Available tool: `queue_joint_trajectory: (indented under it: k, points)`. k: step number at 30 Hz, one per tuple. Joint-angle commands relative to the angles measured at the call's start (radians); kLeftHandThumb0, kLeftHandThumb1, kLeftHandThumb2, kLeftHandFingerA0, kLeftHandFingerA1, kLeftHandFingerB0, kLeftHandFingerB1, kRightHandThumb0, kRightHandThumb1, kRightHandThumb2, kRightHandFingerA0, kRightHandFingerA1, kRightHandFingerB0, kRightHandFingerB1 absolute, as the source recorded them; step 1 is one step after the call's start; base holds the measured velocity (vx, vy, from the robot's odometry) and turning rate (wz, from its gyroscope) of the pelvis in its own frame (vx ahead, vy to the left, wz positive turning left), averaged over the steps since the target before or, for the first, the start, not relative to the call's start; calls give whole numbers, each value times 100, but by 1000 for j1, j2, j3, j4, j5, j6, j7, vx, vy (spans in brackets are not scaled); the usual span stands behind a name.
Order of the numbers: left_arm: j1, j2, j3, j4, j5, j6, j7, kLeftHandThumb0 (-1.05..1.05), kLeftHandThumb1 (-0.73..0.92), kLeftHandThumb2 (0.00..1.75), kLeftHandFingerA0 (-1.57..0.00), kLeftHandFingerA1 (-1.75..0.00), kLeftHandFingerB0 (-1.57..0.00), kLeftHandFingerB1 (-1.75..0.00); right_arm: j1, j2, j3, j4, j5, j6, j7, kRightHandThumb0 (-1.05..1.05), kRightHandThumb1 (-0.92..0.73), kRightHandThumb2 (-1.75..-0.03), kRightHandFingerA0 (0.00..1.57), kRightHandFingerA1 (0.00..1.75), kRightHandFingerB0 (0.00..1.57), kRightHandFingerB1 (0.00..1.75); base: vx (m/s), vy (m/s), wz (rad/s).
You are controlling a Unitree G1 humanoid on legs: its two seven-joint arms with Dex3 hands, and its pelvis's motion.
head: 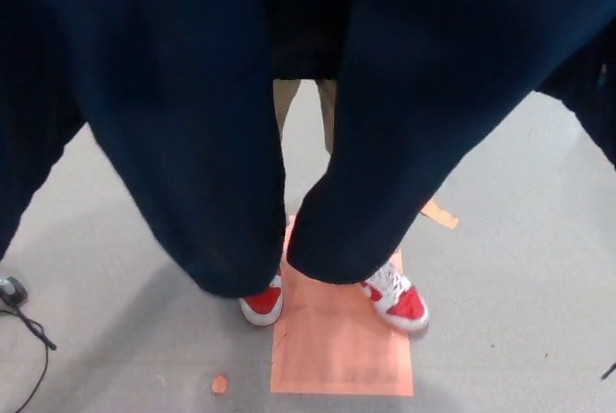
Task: A person hands a coat to the robot and the robot grabs it with both hands and holds it while the person wears the coat.
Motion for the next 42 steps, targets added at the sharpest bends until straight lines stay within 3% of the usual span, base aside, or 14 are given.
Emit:
queue_joint_trajectory:
  k: [1, 42]
  points:
    - [-269, 92, 12, 72, 58, 48, 273, -84, 49, 103, -157, -159, -108, -133, -265, -117, 10, 59, -107, 30, -361, -48, -74, -64, 97, 174, 73, 165, 0, 0, 0]
    - [-292, 87, 14, 108, 71, 34, 305, -84, 49, 103, -157, -159, -108, -133, -295, -106, 9, 106, -135, 12, -407, -48, -74, -64, 97, 174, 73, 165, 0, 0, 0]
